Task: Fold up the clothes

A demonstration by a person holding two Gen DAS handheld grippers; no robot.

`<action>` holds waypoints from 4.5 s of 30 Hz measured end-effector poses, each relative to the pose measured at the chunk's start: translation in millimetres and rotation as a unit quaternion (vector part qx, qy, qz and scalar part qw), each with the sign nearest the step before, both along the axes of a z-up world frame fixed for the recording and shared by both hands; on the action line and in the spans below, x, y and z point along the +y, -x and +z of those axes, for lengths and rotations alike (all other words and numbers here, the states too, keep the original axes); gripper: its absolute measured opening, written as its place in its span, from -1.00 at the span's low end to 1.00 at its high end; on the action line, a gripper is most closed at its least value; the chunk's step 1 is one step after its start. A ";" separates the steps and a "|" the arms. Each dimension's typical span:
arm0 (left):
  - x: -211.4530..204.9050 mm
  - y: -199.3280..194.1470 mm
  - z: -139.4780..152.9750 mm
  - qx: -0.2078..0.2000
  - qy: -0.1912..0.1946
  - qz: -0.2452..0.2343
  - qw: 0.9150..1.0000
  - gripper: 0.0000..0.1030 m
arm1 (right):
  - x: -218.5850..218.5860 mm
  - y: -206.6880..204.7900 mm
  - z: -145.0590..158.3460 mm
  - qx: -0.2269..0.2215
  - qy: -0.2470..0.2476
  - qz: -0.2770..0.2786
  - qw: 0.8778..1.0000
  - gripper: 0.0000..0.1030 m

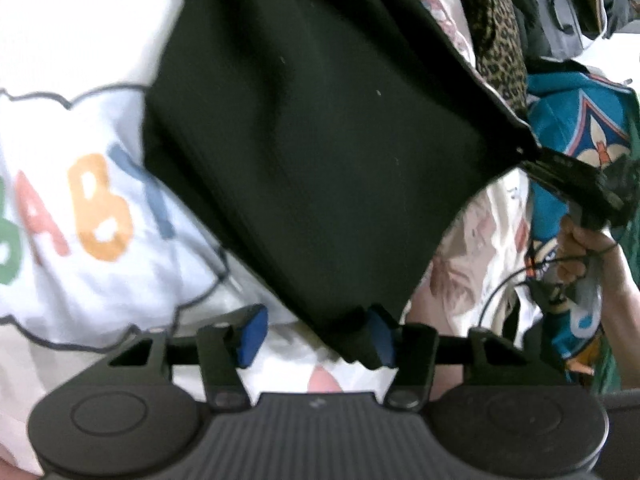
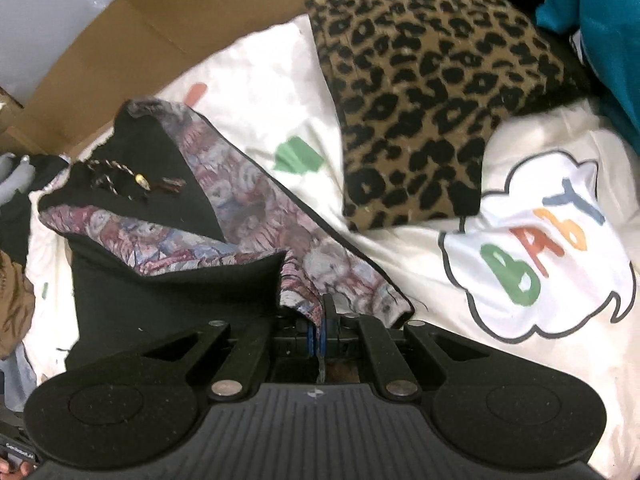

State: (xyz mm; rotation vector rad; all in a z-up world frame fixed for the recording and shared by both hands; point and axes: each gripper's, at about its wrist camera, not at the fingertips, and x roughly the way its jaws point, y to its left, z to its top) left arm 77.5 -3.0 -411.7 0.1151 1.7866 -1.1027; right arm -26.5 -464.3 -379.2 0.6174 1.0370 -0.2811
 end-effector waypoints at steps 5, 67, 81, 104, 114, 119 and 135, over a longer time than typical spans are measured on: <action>-3.6 0.6 -8.0 0.018 0.005 0.002 1.000 -0.10 | 1.1 0.3 -0.9 0.005 0.023 0.013 1.000 -0.85; -67.8 -199.5 86.5 -0.169 -0.016 0.130 0.977 0.16 | 18.9 6.1 21.6 -0.068 0.088 0.054 0.992 -0.32; -46.3 -228.1 38.6 -0.181 0.109 0.196 0.958 0.13 | 38.1 -23.0 22.8 -0.074 0.109 0.093 0.987 -0.32; -85.2 -224.7 70.8 -0.201 0.112 0.174 0.957 -0.80 | 47.8 -24.8 7.8 -0.072 0.117 0.120 0.983 -0.09; -147.4 -243.1 99.9 -0.215 0.088 0.163 0.959 -0.83 | 44.8 -18.9 2.9 -0.085 0.117 0.126 0.981 -0.08; -183.0 -251.0 99.5 -0.226 0.076 0.163 0.957 -0.84 | 36.2 -14.2 -1.8 -0.083 0.116 0.114 0.983 -0.07; -266.0 -265.2 55.7 -0.242 0.030 0.161 0.956 -0.91 | 14.1 -10.2 -2.9 -0.088 0.117 0.090 0.985 -0.08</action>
